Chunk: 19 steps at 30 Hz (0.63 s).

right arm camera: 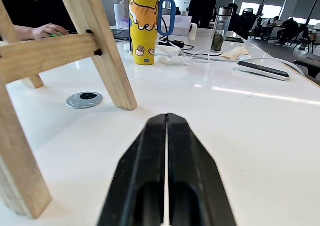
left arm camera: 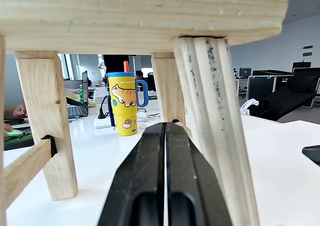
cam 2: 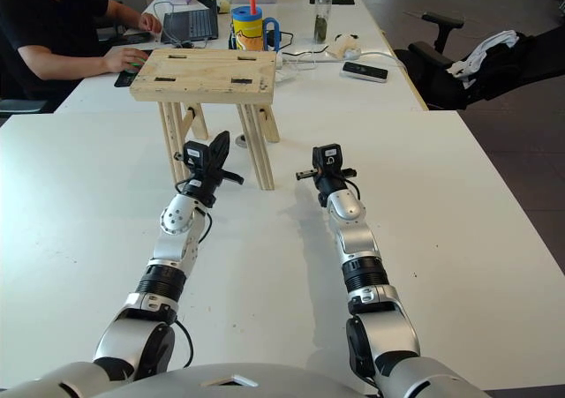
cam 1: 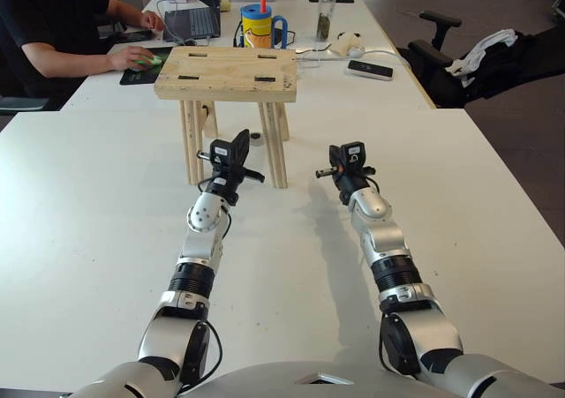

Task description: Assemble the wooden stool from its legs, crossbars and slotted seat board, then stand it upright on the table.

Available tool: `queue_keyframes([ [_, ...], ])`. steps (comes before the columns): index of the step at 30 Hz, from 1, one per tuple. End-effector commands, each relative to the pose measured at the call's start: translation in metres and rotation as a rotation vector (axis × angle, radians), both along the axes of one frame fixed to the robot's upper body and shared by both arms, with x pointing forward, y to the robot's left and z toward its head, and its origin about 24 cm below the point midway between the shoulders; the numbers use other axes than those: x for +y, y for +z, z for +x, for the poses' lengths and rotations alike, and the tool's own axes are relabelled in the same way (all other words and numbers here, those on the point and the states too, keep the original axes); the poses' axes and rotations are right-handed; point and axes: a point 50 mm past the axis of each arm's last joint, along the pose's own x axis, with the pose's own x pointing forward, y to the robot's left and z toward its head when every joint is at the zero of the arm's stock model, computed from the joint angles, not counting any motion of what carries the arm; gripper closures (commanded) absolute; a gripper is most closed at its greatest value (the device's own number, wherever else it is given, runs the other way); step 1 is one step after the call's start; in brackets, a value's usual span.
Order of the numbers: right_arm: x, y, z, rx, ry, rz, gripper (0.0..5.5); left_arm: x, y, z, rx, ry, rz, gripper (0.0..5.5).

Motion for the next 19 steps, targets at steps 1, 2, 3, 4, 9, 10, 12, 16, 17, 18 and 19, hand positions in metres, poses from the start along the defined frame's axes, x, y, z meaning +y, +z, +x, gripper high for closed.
queue_keyframes([
  [1,0.002,0.002,0.003,0.003,-0.004,0.006,5.5,0.0,0.0,0.005,0.025,0.021,0.021,5.49],
  [2,0.002,0.002,0.003,0.005,-0.005,0.005,5.5,-0.001,0.0,0.004,0.024,0.018,0.018,5.49],
  [3,0.002,0.002,0.004,0.006,-0.007,0.0,5.5,-0.002,0.001,0.004,0.024,0.011,0.016,5.49],
  [4,0.002,0.002,0.004,0.008,-0.008,-0.001,5.5,-0.003,0.001,0.004,0.023,0.009,0.014,5.49],
  [9,0.004,0.002,0.007,0.025,0.001,0.0,5.5,-0.003,0.001,0.003,0.024,-0.004,0.0,5.49],
  [10,0.005,0.002,0.007,0.026,0.003,-0.001,5.5,-0.003,0.0,0.003,0.027,-0.009,-0.004,5.49],
  [12,0.006,0.0,0.007,0.041,0.002,0.011,5.5,-0.006,-0.001,0.001,0.031,-0.029,-0.007,5.49],
  [16,0.007,-0.001,0.007,0.051,0.0,0.023,5.5,-0.016,-0.002,-0.003,0.033,-0.074,-0.014,5.49],
  [17,0.008,-0.001,0.007,0.06,0.004,0.025,5.5,-0.017,-0.003,-0.004,0.034,-0.075,-0.015,5.49],
  [18,0.008,-0.001,0.008,0.069,0.003,0.023,5.5,-0.018,-0.003,-0.005,0.036,-0.075,-0.018,5.49],
  [19,0.008,-0.001,0.009,0.077,-0.003,0.0,5.5,-0.019,-0.004,-0.006,0.039,-0.078,-0.021,5.49],
])
